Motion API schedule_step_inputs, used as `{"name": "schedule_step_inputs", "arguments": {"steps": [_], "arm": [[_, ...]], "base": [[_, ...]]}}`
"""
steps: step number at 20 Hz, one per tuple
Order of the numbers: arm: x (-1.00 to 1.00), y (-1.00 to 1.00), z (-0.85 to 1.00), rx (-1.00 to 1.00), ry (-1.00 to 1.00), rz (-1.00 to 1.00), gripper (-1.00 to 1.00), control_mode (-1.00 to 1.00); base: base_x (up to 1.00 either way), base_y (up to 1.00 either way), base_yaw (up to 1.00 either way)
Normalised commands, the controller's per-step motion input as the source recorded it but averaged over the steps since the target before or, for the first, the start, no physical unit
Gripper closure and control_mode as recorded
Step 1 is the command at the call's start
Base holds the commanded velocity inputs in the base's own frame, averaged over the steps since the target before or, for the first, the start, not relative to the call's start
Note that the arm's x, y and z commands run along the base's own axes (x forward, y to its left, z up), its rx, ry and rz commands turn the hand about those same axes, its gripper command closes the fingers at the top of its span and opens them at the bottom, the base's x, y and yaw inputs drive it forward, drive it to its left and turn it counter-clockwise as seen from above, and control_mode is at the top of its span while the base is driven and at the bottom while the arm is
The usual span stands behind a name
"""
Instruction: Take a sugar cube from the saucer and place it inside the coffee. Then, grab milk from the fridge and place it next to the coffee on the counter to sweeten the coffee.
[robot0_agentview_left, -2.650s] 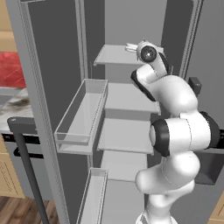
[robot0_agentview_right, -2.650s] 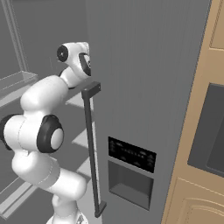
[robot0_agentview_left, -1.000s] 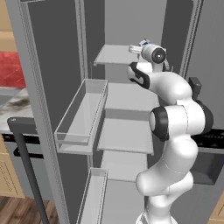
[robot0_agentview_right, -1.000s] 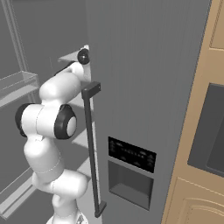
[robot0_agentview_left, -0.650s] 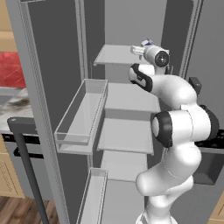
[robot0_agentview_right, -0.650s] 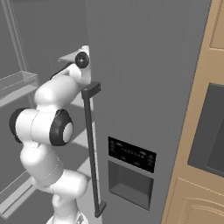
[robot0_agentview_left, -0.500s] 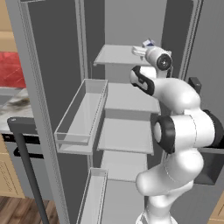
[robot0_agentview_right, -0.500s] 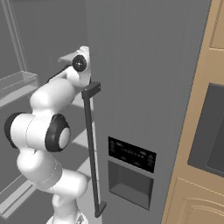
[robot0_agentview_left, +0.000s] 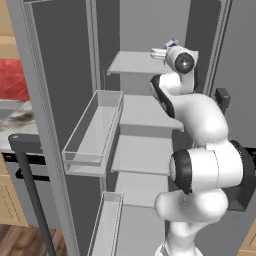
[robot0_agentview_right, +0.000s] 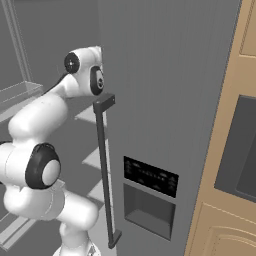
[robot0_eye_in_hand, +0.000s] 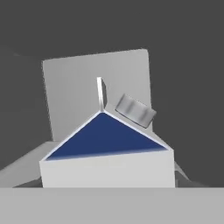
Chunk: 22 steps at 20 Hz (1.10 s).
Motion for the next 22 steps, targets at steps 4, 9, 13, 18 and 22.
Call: {"name": "schedule_step_inputs", "arguments": {"steps": [4, 9, 13, 18, 22], "arm": [[-0.69, 0.71, 0.20, -0.03, 0.26, -0.11, 1.00, -1.00], [-0.89, 0.76, -0.02, -0.02, 0.18, 0.00, 1.00, -1.00], [-1.00, 0.09, -0.03, 0.00, 0.01, 0.00, 1.00, -1.00], [-1.00, -0.27, 0.00, 0.05, 0.00, 0.00, 1.00, -1.00], [-1.00, -0.12, -0.11, 0.01, 0.00, 0.00, 1.00, -1.00]], "base": [[0.00, 0.00, 0.00], [0.00, 0.00, 0.00], [0.00, 0.00, 0.00], [0.00, 0.00, 0.00], [0.00, 0.00, 0.00]]}}
